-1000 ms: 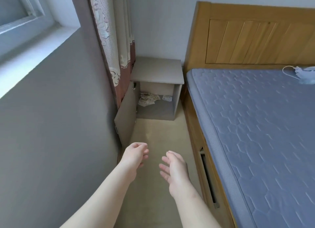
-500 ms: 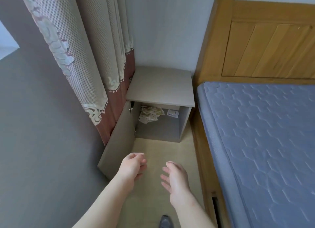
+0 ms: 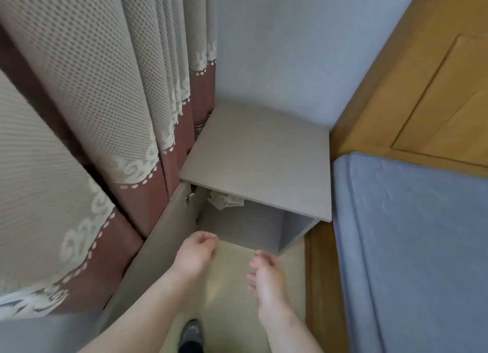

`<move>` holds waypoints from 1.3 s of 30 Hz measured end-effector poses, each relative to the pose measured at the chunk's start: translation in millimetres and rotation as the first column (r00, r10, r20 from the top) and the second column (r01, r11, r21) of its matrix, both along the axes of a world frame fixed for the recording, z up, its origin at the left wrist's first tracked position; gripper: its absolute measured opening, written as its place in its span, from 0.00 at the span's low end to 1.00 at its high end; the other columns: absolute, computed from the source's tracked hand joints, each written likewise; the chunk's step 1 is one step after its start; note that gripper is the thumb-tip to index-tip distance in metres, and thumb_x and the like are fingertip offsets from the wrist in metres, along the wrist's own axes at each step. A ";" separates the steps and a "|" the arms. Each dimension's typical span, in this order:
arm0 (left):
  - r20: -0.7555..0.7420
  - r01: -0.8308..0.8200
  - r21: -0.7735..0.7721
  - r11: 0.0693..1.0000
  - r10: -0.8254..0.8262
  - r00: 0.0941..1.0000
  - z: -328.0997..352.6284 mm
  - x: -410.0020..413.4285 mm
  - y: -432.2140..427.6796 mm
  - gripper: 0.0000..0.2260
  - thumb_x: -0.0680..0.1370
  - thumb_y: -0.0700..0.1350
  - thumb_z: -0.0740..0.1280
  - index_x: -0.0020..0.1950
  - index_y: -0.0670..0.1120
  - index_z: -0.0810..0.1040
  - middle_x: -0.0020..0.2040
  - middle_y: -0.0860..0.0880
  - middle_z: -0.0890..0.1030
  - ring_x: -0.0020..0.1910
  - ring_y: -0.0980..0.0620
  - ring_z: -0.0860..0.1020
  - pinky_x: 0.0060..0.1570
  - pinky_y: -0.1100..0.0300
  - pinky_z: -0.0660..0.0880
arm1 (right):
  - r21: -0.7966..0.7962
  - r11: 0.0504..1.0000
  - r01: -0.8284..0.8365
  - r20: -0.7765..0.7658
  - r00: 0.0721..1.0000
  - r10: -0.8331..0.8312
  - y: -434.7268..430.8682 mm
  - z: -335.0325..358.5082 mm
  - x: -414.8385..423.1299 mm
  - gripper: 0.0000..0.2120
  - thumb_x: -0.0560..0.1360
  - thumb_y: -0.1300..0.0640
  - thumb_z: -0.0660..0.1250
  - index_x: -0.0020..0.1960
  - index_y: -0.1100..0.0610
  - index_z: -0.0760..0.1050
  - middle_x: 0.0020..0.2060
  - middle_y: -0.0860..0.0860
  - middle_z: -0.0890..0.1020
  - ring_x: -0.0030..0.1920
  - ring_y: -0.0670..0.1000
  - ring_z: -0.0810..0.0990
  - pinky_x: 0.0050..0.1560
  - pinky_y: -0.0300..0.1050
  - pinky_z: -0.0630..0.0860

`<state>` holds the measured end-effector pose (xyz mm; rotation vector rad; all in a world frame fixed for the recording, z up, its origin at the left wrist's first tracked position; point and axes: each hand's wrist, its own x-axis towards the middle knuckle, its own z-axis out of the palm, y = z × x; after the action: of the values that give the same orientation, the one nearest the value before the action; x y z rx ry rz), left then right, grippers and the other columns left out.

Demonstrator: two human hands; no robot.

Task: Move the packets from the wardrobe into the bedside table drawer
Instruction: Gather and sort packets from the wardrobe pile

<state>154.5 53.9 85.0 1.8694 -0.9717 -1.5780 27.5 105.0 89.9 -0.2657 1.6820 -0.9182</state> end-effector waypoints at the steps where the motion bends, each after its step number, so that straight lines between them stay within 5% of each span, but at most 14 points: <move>1: 0.022 0.006 0.000 1.000 -0.006 1.000 -16.5 -4.9 -16.2 0.04 0.79 0.41 0.61 0.48 0.47 0.74 0.38 0.48 0.76 0.42 0.49 0.74 0.37 0.60 0.67 | 0.007 1.000 -0.012 -0.013 1.000 0.012 -15.8 -19.5 -3.3 0.08 0.78 0.61 0.60 0.56 0.56 0.70 0.41 0.51 0.74 0.40 0.51 0.73 0.38 0.41 0.68; 6: 0.168 0.094 0.017 0.995 -0.096 0.981 -118.7 -25.5 -74.0 0.08 0.78 0.39 0.63 0.40 0.50 0.74 0.46 0.42 0.82 0.49 0.44 0.79 0.44 0.58 0.69 | 0.067 0.994 -0.090 -0.117 0.988 0.097 -78.0 -123.7 -26.4 0.15 0.60 0.49 0.61 0.45 0.53 0.72 0.37 0.50 0.76 0.35 0.50 0.72 0.36 0.40 0.65; 11: 0.348 0.249 0.011 0.968 -0.237 0.907 -251.8 -53.9 -119.2 0.08 0.79 0.42 0.62 0.55 0.44 0.77 0.55 0.42 0.81 0.56 0.44 0.78 0.37 0.63 0.67 | 0.072 0.973 -0.218 -0.211 0.950 0.229 -120.5 -264.7 -63.5 0.04 0.74 0.59 0.64 0.48 0.52 0.72 0.34 0.49 0.74 0.38 0.51 0.72 0.38 0.41 0.65; 16: 0.630 0.541 -0.086 0.836 -0.375 0.680 -378.8 -57.8 -146.7 0.13 0.78 0.45 0.60 0.62 0.48 0.74 0.60 0.46 0.77 0.59 0.44 0.76 0.55 0.57 0.73 | 0.075 0.961 -0.267 -0.375 0.885 0.275 -160.3 -400.2 -90.3 0.10 0.75 0.63 0.66 0.56 0.61 0.75 0.36 0.54 0.77 0.36 0.52 0.75 0.35 0.41 0.63; 19: 0.700 0.629 -0.167 0.759 -0.358 0.618 -437.4 -52.1 -165.9 0.14 0.78 0.44 0.59 0.63 0.50 0.73 0.62 0.47 0.74 0.62 0.47 0.73 0.57 0.56 0.72 | 0.087 0.926 -0.367 -0.496 0.790 0.360 -190.5 -457.6 -95.8 0.13 0.76 0.63 0.65 0.60 0.63 0.75 0.51 0.58 0.80 0.55 0.58 0.77 0.45 0.41 0.65; 24: 0.750 0.671 -0.151 0.726 -0.358 0.557 -514.0 -38.0 -207.8 0.20 0.78 0.43 0.60 0.69 0.47 0.67 0.69 0.47 0.67 0.68 0.47 0.67 0.63 0.56 0.68 | 0.095 0.821 -0.563 -0.623 0.610 0.490 -248.3 -533.6 -92.5 0.12 0.76 0.63 0.64 0.59 0.63 0.75 0.54 0.60 0.79 0.58 0.59 0.76 0.55 0.43 0.68; 31: 0.767 0.684 0.033 0.729 -0.457 0.450 -572.4 -28.6 -241.4 0.30 0.79 0.56 0.56 0.77 0.51 0.48 0.78 0.49 0.45 0.77 0.46 0.43 0.74 0.53 0.48 | 0.144 0.716 -0.683 -0.774 0.373 0.511 -308.4 -577.2 -89.1 0.13 0.74 0.61 0.66 0.57 0.60 0.76 0.57 0.61 0.77 0.59 0.61 0.76 0.64 0.48 0.67; 39: 0.791 0.754 0.082 0.652 -0.503 0.349 -581.4 -19.0 -252.4 0.32 0.79 0.61 0.56 0.78 0.51 0.47 0.78 0.51 0.42 0.76 0.47 0.38 0.73 0.54 0.42 | 0.301 0.563 -0.770 -0.883 -0.002 0.470 -389.8 -574.5 -76.6 0.28 0.77 0.53 0.62 0.75 0.51 0.59 0.76 0.57 0.54 0.73 0.61 0.55 0.72 0.55 0.56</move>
<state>135.5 -198.5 -496.4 2.0372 -2.4588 -0.7423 -49.1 -284.8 -484.6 -1.9725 2.0098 -0.1512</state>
